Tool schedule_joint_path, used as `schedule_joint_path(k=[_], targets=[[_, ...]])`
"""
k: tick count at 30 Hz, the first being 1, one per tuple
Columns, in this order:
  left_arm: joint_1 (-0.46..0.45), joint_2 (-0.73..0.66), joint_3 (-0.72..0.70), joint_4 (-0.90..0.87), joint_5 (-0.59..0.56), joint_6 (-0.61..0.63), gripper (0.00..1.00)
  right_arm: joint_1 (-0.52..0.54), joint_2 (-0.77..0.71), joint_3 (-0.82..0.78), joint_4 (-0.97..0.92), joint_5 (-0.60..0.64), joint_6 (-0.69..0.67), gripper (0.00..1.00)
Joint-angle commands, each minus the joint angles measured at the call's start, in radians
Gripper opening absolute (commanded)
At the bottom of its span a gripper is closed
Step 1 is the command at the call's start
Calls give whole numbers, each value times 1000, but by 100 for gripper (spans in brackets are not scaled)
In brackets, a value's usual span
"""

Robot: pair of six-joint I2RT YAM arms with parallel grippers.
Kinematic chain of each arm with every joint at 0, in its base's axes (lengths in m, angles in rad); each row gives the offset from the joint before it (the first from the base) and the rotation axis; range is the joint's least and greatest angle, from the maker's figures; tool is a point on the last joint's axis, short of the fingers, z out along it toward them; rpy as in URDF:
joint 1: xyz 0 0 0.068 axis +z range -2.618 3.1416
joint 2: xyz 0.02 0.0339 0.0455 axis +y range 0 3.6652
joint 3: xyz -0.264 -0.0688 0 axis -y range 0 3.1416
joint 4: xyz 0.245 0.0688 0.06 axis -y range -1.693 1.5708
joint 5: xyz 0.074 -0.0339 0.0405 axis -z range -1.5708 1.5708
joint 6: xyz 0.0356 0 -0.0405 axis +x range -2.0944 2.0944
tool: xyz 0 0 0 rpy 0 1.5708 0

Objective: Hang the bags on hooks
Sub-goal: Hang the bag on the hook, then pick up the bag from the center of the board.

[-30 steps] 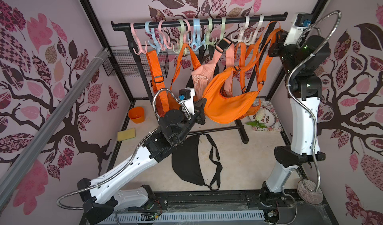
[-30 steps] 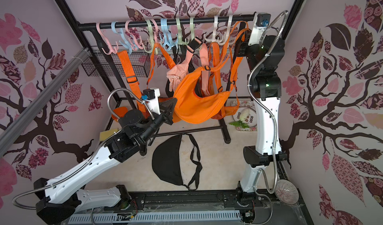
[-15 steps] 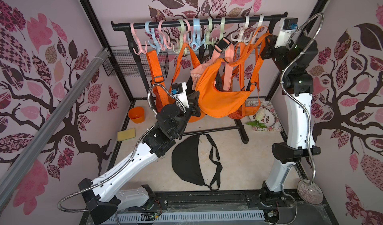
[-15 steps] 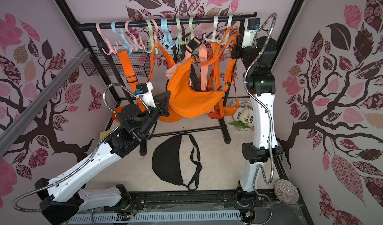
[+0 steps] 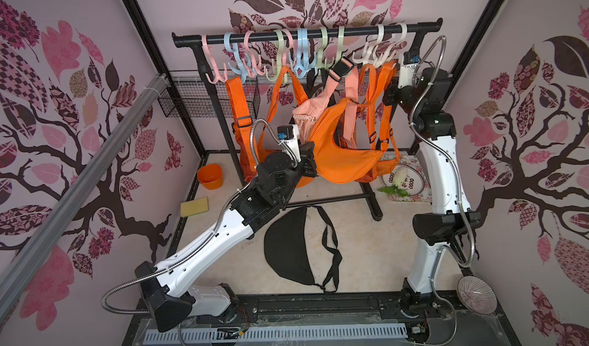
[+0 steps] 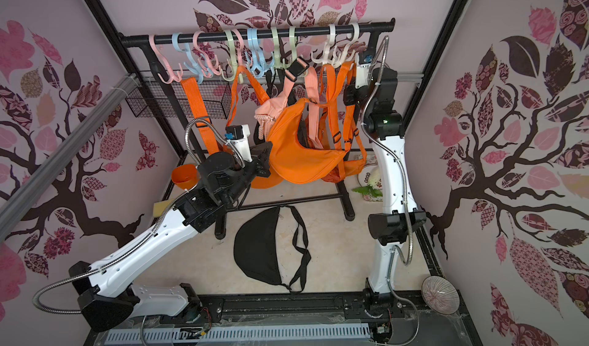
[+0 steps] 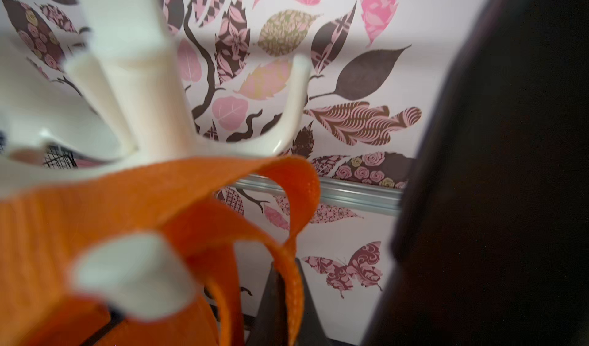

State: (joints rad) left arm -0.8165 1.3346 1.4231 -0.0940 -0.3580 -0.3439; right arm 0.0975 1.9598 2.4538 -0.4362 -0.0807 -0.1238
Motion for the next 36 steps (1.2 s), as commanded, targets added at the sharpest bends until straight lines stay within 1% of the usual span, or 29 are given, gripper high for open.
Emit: schedule_joint_path(k=[1,3,5,6,7,9,10,11,12,16,19,20,21,24,27,30,32,36], targets=[[2,7,30,-8,8,-45,0,-17,-83,-144,55,81,-7,0],[2,18,27,-19,21,-60,0,-17,-135,-235,104,81,4,0],[2,20,11,-9,39,-74,0,-17,-177,-290,133,81,19,0],[2,19,4,-6,46,-80,1,-17,-191,-307,137,79,24,4],[2,16,-4,-4,56,-84,13,-17,-207,-319,137,74,32,16],[2,3,-23,8,73,-91,28,-17,-239,-343,135,61,51,38],[1,-8,-37,16,84,-94,33,-17,-259,-362,136,54,63,51],[-1,-19,-51,24,89,-97,37,-17,-283,-389,142,54,77,62],[-3,-31,-65,29,94,-99,40,-17,-309,-422,150,56,93,69],[-21,-66,-106,40,114,-96,52,-4,-429,-562,176,94,134,78],[-59,-89,-125,31,105,-73,56,16,-525,-673,192,156,161,85],[-74,-100,-138,27,95,-61,56,25,-554,-707,188,180,168,94],[-89,-114,-155,26,82,-53,57,34,-581,-738,183,208,175,99],[-107,-171,-238,19,64,-70,58,60,-666,-849,177,299,193,100],[-109,-236,-341,-14,51,-129,58,66,-771,-995,189,344,246,100],[-125,-310,-474,-66,25,-199,59,83,-869,-1155,189,357,326,100],[-136,-366,-567,-97,5,-258,59,120,-931,-1268,191,361,377,100],[-163,-470,-703,-189,-34,-368,60,200,-1027,-1459,170,350,463,100]])
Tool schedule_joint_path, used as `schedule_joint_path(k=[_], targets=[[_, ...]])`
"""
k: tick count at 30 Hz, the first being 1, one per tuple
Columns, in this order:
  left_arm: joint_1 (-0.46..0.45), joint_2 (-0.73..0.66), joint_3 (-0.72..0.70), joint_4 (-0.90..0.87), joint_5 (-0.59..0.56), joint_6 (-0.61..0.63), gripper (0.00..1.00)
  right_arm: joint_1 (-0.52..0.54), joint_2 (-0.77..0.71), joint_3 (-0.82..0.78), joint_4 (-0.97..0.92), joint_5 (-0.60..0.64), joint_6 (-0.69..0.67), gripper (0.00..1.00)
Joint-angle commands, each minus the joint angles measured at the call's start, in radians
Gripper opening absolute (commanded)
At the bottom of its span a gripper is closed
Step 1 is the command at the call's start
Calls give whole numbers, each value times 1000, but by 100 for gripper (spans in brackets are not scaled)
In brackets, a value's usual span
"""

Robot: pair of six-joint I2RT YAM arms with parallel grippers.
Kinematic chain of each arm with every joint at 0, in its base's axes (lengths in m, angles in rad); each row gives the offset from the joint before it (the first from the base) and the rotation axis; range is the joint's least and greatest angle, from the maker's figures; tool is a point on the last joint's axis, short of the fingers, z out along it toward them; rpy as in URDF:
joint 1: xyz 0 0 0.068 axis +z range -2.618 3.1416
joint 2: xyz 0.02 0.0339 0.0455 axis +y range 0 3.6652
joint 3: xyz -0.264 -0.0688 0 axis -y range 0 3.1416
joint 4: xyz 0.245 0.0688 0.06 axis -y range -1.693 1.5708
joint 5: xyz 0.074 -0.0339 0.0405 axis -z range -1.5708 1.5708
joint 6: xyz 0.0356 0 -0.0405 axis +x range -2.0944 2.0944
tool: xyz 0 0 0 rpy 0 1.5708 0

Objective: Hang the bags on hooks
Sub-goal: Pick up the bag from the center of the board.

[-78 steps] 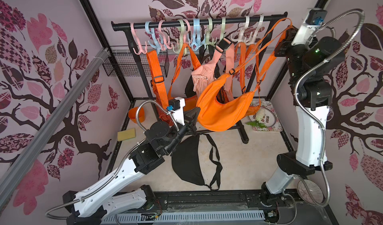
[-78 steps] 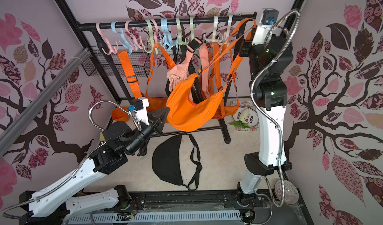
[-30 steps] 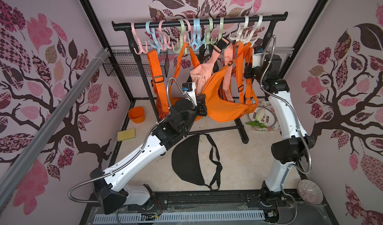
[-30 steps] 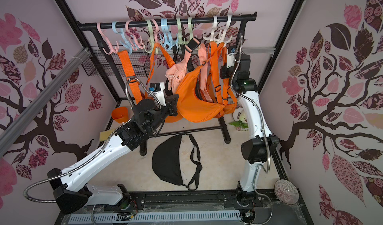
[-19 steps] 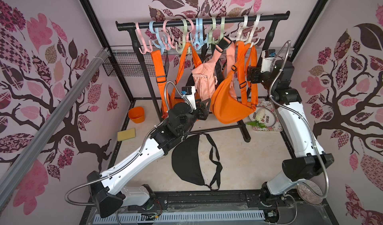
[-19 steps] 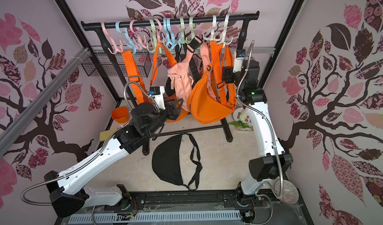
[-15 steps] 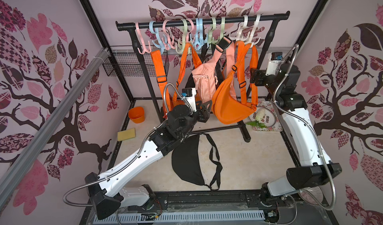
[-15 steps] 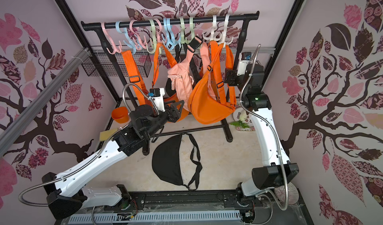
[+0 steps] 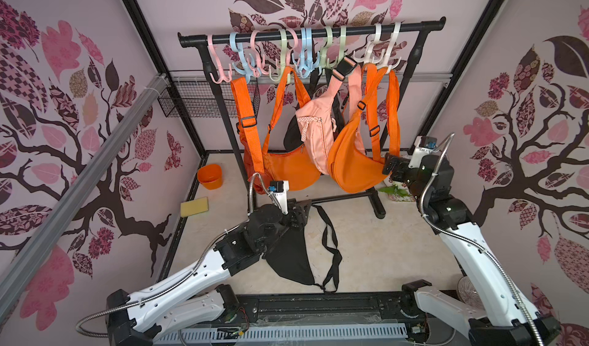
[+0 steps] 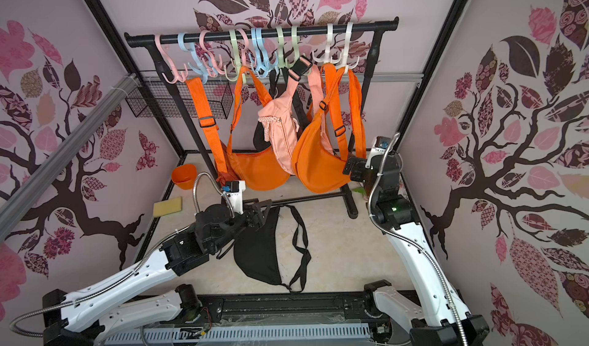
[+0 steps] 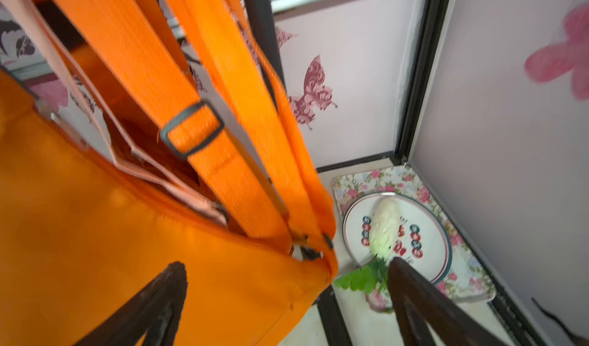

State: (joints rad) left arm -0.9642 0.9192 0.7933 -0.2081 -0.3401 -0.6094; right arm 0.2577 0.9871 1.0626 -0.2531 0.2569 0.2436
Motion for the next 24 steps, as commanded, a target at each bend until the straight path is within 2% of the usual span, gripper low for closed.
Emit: schedule_joint_path(k=[1,4,9,14,21,24], targets=[[-20,-80,-99,-117,-66,-130,60,57,-80,-122,-20,-5,121,100],[-22,-148,-168,-229,-109,-214,62,122,-118,-266,-43,-38,189,100],[-3,-209,-269,-280,-128,-316,68,215,-65,-446,-40,-123,275,100],[174,-154,-338,-238,107,-345,70,323,26,-491,16,-169,298,100],[284,-91,-369,-250,189,-365,72,421,213,-448,-7,-253,239,96],[327,-92,-411,-216,234,-394,73,489,252,-440,-31,-231,218,93]])
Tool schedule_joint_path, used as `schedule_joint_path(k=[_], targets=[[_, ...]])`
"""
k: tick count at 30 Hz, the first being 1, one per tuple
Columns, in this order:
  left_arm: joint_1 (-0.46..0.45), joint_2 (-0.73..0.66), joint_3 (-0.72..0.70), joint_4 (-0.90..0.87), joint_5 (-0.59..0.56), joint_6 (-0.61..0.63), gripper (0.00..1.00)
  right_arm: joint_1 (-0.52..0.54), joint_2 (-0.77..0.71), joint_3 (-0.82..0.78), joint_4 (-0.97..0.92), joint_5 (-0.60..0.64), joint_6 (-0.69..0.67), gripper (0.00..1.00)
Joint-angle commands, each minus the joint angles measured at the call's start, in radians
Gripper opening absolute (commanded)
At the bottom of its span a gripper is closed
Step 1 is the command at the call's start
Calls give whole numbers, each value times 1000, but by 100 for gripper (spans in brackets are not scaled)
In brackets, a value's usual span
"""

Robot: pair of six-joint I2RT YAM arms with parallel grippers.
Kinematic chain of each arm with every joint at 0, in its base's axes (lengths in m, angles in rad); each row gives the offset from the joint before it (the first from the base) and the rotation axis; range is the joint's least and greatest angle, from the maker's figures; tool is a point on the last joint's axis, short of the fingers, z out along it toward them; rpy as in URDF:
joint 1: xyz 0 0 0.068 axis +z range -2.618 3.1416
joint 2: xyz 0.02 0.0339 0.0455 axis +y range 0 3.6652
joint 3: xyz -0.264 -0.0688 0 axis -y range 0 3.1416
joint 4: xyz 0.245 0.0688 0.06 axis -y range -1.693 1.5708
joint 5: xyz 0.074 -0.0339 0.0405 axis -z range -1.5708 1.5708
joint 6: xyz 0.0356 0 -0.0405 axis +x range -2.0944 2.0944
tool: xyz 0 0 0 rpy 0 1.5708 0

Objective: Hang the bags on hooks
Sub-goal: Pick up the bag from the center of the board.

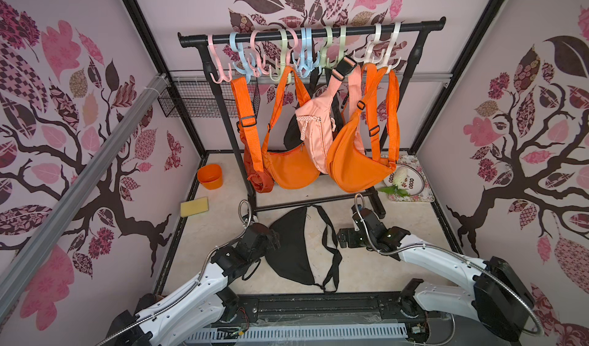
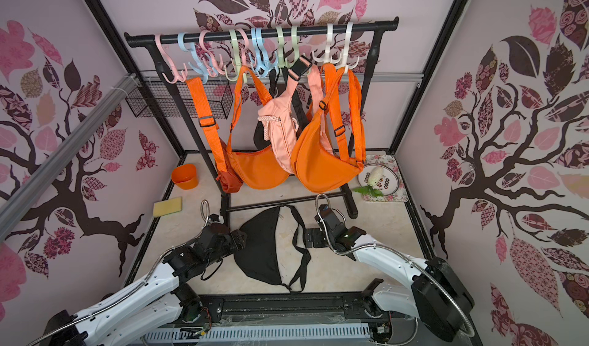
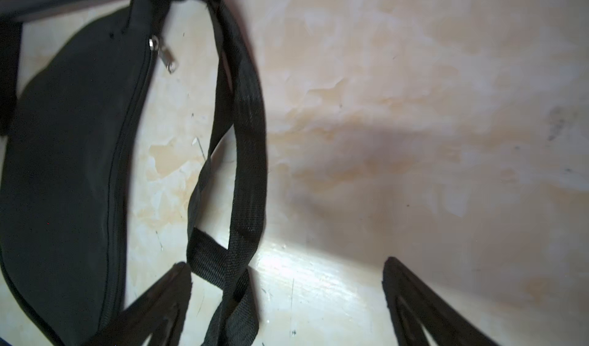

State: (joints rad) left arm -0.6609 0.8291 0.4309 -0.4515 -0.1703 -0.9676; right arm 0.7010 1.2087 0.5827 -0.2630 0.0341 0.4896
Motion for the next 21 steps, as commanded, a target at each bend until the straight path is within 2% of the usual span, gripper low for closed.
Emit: schedule_joint_path(k=[1,4,12,21], targets=[[31,-7,-62,31,69,-42,73,78,39,43,-26,10,-34,92],[43,-9,-87,49,86,-52,74,132,64,53,-39,26,-46,89],[44,60,-139,124,96,-87,74,158,150,74,-28,5,-87,79],[46,109,-151,164,92,-97,69,268,282,127,-86,99,-71,69]])
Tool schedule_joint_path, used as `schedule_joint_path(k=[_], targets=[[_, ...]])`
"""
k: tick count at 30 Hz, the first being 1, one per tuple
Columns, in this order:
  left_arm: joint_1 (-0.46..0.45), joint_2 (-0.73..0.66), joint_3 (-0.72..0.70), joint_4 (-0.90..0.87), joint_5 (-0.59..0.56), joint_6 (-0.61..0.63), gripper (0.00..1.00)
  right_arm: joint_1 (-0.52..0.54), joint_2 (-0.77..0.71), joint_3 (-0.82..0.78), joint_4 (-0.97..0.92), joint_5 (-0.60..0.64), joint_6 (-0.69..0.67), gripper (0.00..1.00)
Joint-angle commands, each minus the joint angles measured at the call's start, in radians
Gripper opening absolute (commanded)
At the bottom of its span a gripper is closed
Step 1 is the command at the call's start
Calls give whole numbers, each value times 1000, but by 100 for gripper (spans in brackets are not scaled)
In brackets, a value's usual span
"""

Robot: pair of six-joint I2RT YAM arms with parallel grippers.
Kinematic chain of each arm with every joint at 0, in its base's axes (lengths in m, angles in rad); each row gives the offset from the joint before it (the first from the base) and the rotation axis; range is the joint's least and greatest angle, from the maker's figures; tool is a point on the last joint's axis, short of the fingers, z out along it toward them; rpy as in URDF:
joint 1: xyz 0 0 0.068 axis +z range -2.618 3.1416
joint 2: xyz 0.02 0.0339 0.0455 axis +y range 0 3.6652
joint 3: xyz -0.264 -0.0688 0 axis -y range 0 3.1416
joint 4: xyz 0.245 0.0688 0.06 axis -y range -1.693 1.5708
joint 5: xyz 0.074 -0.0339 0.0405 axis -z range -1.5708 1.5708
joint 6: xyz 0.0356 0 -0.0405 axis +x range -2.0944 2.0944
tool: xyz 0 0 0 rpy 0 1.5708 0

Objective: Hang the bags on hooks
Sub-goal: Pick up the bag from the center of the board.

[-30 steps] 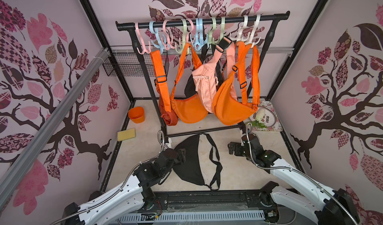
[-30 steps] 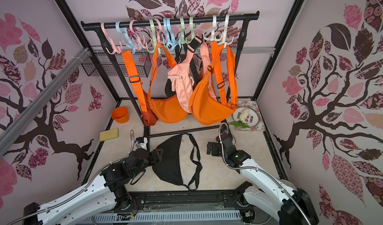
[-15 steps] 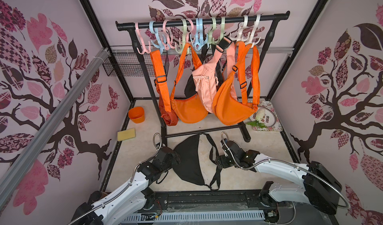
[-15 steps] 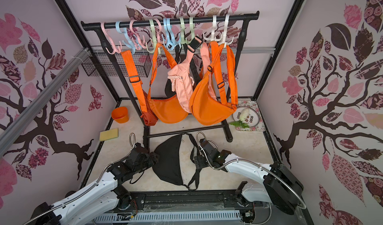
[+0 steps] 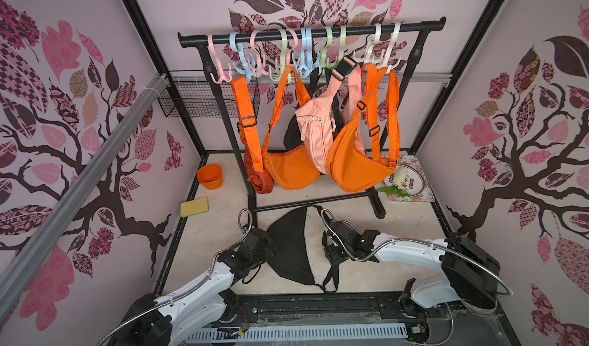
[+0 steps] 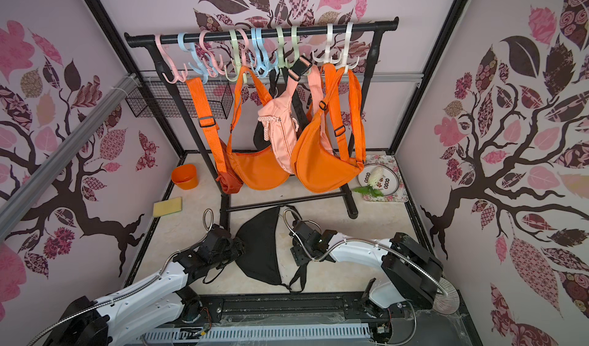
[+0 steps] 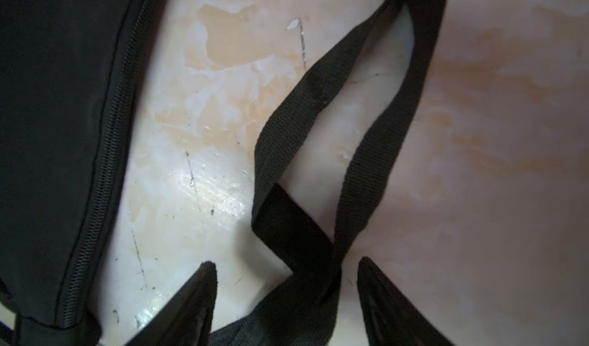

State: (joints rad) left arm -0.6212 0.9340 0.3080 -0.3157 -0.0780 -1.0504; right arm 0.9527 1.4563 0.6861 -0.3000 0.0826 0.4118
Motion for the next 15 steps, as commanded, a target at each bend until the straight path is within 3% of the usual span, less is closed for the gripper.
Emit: schedule_joint_path(k=[1,12,15], targets=[[6,3,-35,32,-1,-18,67,17,43,21,-60,60,15,67],[5,-85,-64,-14,-64,-54,31,3,93,-1,-72,80,87,33],[6,-108,-71,-19,-72,-56,16,-3,108,11,-67,67,86,23]])
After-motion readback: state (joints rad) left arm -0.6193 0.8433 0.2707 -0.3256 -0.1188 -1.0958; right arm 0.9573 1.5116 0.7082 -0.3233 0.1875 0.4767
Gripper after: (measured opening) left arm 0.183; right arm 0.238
